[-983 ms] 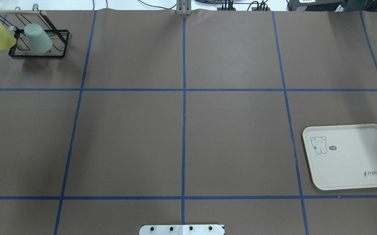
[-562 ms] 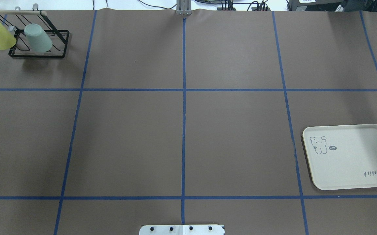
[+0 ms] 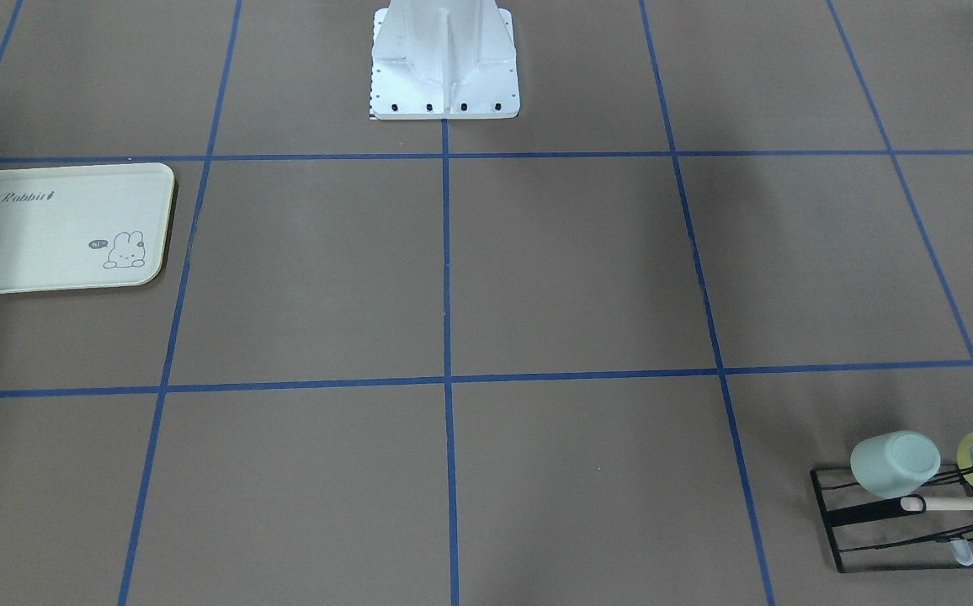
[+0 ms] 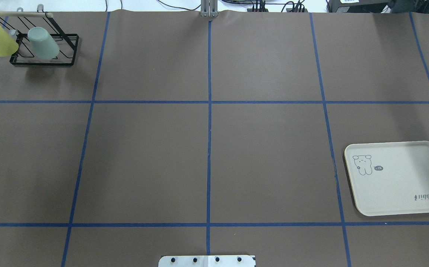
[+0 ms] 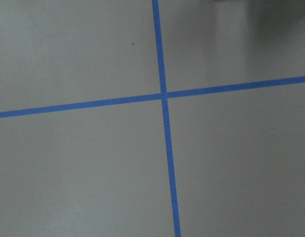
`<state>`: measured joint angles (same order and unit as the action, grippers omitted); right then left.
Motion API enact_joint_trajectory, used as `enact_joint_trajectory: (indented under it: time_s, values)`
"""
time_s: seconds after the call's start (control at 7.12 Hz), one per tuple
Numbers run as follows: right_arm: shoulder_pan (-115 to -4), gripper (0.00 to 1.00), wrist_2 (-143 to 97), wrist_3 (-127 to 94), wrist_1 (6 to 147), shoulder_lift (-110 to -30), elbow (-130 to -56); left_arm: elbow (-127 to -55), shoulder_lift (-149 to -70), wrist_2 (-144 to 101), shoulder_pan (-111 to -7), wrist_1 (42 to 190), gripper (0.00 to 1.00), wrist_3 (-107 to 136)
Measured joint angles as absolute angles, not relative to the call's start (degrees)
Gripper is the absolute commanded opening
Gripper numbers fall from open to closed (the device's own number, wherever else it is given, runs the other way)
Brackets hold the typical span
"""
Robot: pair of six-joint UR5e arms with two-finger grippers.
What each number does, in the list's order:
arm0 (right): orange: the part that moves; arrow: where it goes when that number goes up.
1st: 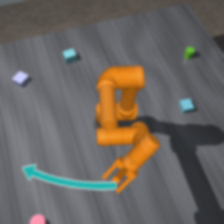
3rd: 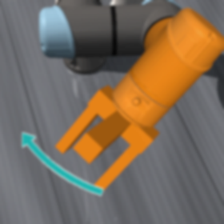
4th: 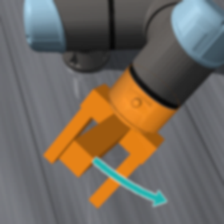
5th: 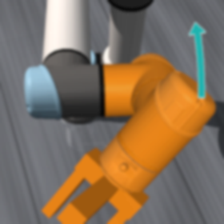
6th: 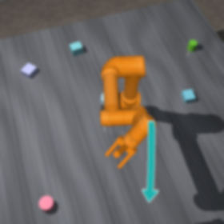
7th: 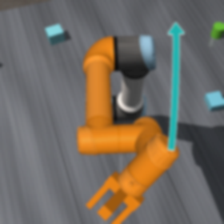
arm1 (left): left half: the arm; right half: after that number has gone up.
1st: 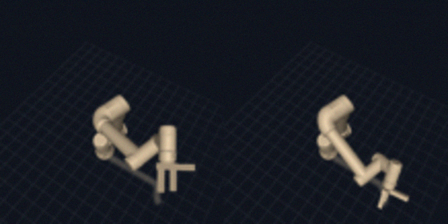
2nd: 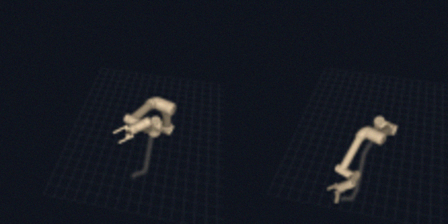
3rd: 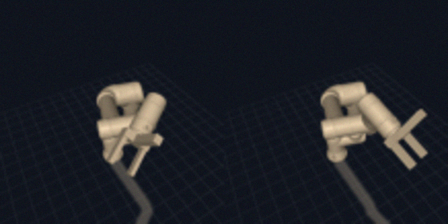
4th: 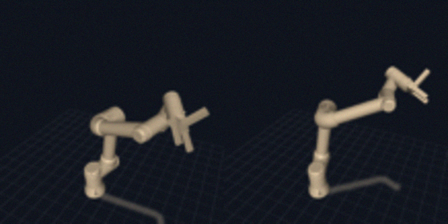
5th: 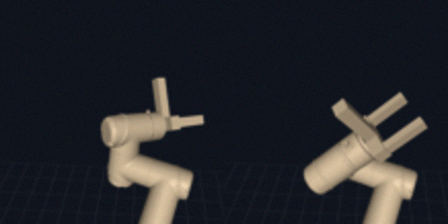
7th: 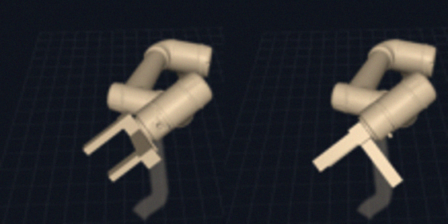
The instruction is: Left arm grabs green cup and hands to right arm on tray
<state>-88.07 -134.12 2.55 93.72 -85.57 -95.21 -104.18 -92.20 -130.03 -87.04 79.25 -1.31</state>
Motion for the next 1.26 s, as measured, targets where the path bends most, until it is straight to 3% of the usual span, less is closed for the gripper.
enact_joint_trajectory:
  time_s: [0.42,1.26]
  values:
    - [-88.02,1.0,-134.35,2.55,93.69,-85.63,-95.24,-106.22,-100.32,-129.73,-83.69,73.75,1.0,-1.39]
    - [-87.98,1.0,-134.45,2.53,93.78,-85.69,-94.94,-93.04,-103.46,-125.76,-77.89,114.12,1.0,27.07]
